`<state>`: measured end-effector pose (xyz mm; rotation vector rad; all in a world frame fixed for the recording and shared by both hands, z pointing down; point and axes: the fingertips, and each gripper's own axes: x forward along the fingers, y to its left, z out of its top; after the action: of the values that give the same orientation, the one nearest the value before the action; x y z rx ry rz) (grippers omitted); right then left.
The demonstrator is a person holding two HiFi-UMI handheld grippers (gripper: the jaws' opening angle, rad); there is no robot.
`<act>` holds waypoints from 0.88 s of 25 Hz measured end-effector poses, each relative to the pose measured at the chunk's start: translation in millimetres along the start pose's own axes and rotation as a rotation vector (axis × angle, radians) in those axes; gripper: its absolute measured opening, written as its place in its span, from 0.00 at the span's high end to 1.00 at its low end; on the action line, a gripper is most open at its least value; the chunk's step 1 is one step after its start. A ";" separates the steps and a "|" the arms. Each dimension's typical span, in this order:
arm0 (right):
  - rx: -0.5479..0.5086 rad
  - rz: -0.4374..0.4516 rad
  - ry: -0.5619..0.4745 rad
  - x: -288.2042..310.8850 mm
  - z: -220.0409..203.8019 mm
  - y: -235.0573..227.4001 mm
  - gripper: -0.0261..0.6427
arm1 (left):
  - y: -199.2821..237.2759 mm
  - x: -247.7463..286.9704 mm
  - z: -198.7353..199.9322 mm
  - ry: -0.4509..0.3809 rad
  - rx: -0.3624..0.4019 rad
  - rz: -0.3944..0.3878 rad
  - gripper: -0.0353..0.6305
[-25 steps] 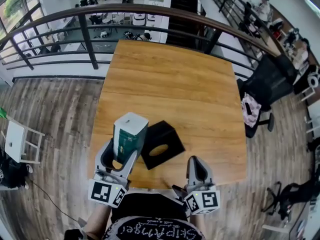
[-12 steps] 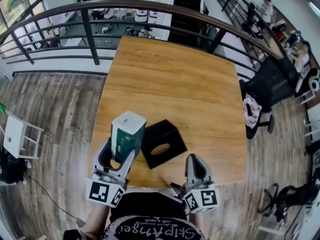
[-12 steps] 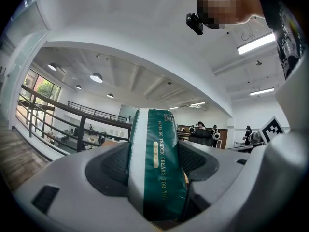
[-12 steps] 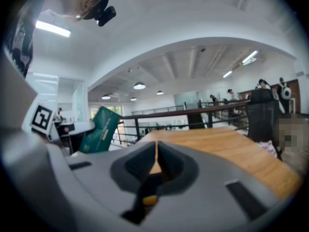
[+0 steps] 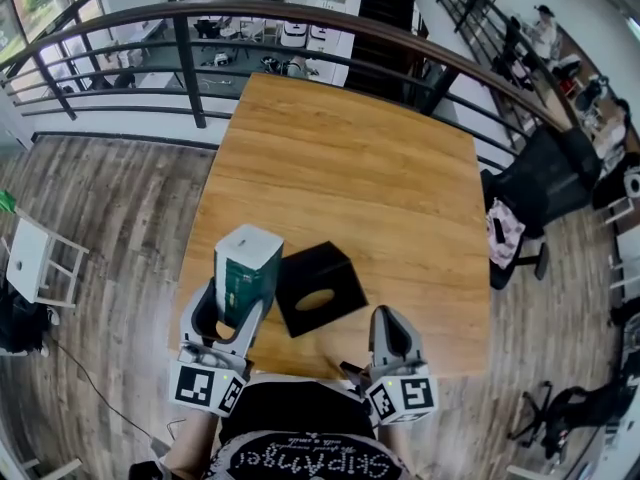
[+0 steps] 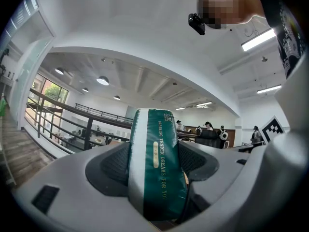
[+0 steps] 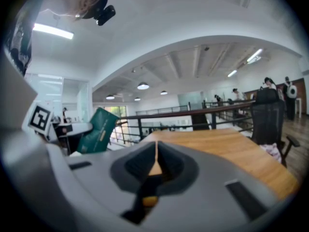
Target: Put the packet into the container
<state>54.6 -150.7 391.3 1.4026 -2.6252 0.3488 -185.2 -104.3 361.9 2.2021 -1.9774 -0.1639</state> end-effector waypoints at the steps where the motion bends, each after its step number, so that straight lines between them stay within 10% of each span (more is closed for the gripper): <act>1: -0.001 0.000 0.000 -1.1 1.4 -3.2 0.91 | -2.5 0.4 0.9 -0.002 0.000 0.004 0.44; 22: 0.027 -0.041 -0.011 -27.7 -4.8 -29.3 0.91 | -9.9 0.8 38.5 0.057 0.132 -0.083 0.44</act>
<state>94.3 -143.1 393.5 1.4688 -2.6060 0.3731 -183.1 -106.3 322.2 2.3443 -1.9192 0.0192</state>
